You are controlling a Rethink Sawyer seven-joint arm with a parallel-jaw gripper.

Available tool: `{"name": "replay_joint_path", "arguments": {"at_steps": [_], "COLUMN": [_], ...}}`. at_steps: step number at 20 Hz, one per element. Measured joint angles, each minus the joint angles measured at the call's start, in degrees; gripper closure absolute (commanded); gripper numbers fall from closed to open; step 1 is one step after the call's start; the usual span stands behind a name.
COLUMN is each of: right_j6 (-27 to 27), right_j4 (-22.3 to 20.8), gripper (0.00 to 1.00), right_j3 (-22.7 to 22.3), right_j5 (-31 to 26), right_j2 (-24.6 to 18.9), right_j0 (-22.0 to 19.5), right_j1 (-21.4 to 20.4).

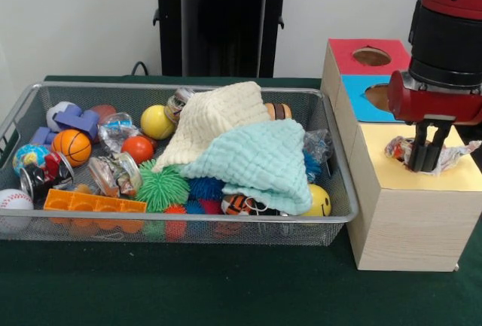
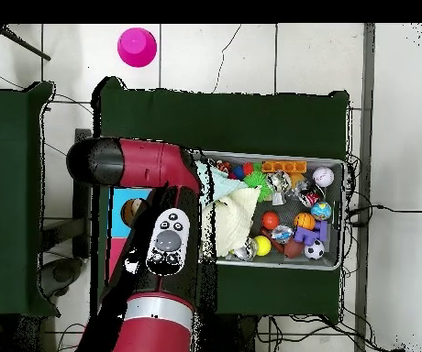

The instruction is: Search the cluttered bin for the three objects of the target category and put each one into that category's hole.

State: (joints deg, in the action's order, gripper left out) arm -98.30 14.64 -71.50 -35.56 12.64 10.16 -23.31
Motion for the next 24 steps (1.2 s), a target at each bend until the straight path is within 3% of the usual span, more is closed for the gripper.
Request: {"name": "replay_joint_path", "arguments": {"at_steps": [17, 24], "right_j6": [0.0, 0.0], "right_j4": [1.13, 0.98], "gripper": [1.0, 1.0], "right_j3": [-0.22, -2.31], "right_j5": [-0.97, -1.8], "right_j2": [-0.06, -0.07], "right_j0": [0.15, 0.25], "right_j1": [0.21, 0.51]}}
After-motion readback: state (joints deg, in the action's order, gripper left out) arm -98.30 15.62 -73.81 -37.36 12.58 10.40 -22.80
